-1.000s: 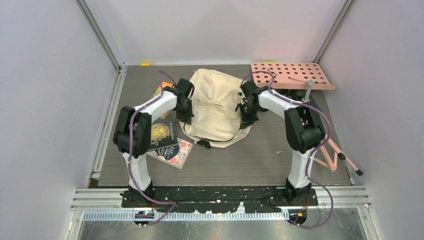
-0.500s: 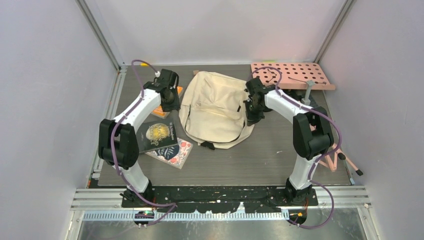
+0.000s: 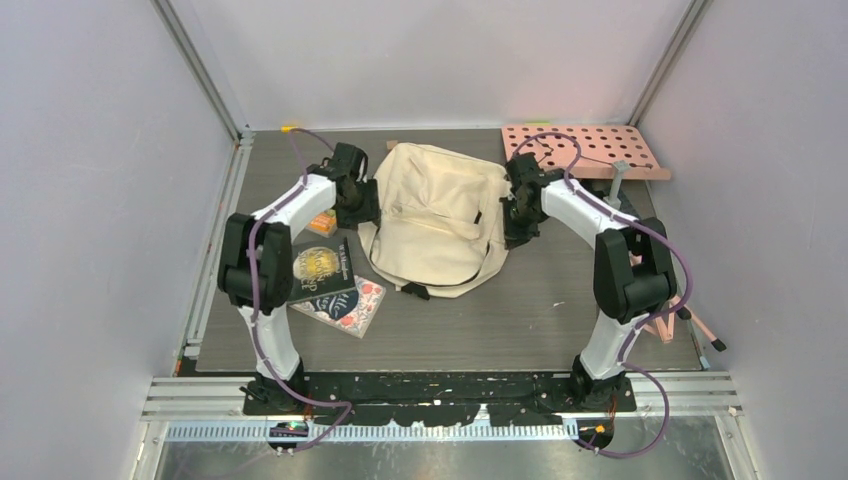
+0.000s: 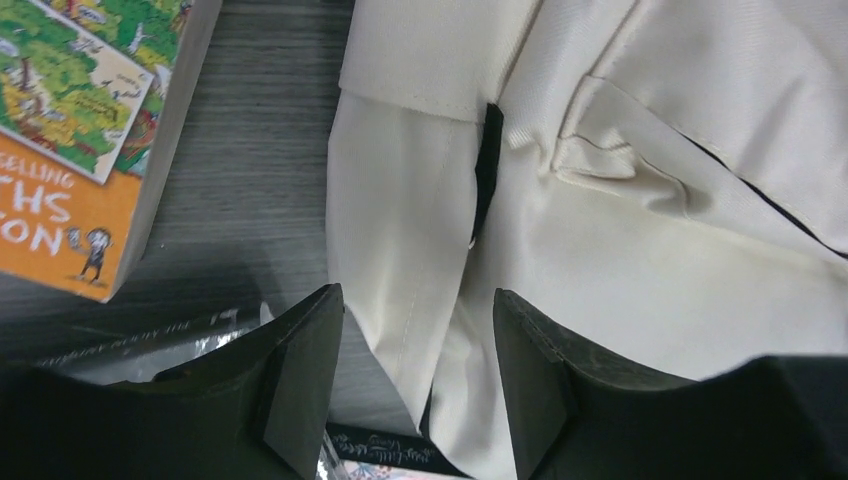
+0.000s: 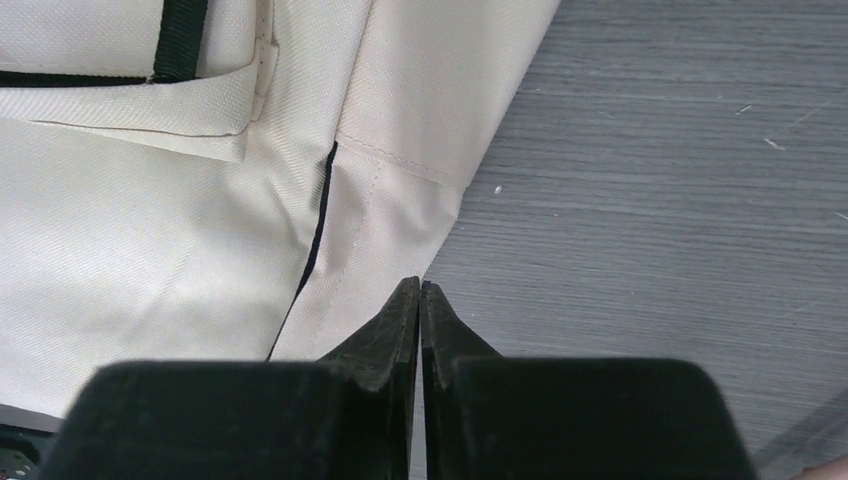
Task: Pack the student bag
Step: Unzip the student bag at the center of the board.
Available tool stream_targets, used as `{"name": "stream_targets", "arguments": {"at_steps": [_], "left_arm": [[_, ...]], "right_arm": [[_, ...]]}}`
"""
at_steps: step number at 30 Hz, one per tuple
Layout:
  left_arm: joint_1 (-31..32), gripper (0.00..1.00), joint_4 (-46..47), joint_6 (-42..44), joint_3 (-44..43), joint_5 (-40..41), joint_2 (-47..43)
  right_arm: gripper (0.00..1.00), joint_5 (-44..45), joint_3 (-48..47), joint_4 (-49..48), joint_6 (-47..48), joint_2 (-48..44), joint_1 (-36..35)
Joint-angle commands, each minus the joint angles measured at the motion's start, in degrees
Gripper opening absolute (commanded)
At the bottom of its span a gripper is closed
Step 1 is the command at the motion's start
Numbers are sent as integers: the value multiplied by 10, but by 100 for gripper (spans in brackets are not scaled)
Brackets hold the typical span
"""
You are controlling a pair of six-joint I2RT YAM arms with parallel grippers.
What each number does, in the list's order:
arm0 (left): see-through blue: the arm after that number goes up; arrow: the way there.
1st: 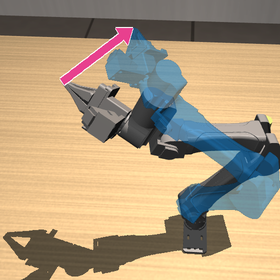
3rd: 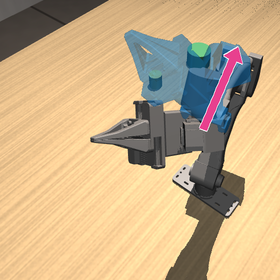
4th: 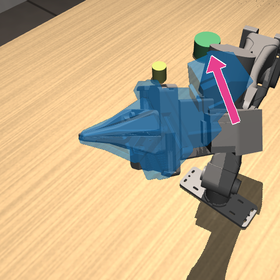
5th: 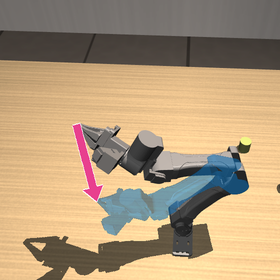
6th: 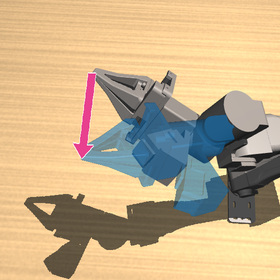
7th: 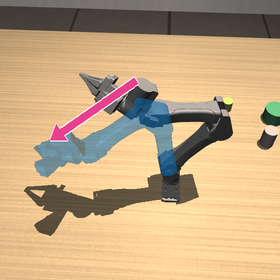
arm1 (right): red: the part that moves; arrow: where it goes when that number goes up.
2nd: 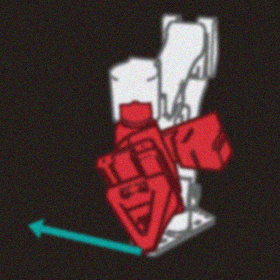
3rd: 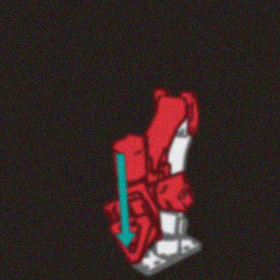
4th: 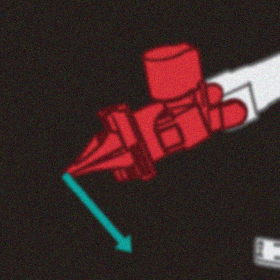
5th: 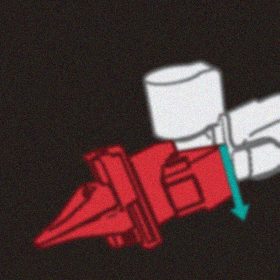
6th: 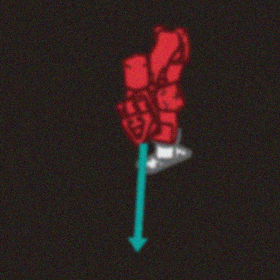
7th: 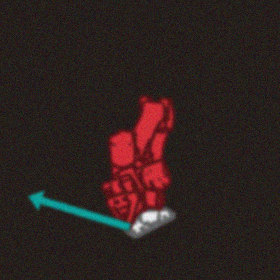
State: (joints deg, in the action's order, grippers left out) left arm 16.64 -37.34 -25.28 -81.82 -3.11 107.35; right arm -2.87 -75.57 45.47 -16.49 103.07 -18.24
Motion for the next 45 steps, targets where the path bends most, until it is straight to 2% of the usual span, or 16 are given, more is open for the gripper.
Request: {"name": "stream_targets", "arguments": {"at_steps": [1,4,8,13,16,23,28,31,33,39,45], "left_arm": [[1,58,-3,29,-44,-4,37],[1,57,-2,39,-51,-11,57],[1,55,16,45,-47,-40,71],[1,16,8,44,-39,-51,67],[1,1,37,29,-2,-93,36],[5,0,166,-66,118,-215,-71],[13,0,241,-140,204,-236,-142],[13,0,266,-153,235,-246,-162],[13,0,273,-153,246,-251,-170],[13,0,284,-153,263,-264,-183],[13,0,304,-155,284,-267,-203]], "right_arm": [[14,9,-31,-8,-15,-41,0],[21,5,-57,-8,-22,-38,-1],[23,1,-85,-10,-29,-25,-2],[26,-5,-132,-12,-19,0,-20],[31,-12,-184,-10,-8,29,-36],[39,-103,-289,-25,-24,104,-57],[42,-175,-355,-21,-37,152,-78],[52,-221,-386,-19,-40,180,-94],[55,-241,-401,-16,-45,196,-108],[55,-309,-418,-27,-54,225,-140],[47,-359,-434,-48,-81,259,-156]]}}
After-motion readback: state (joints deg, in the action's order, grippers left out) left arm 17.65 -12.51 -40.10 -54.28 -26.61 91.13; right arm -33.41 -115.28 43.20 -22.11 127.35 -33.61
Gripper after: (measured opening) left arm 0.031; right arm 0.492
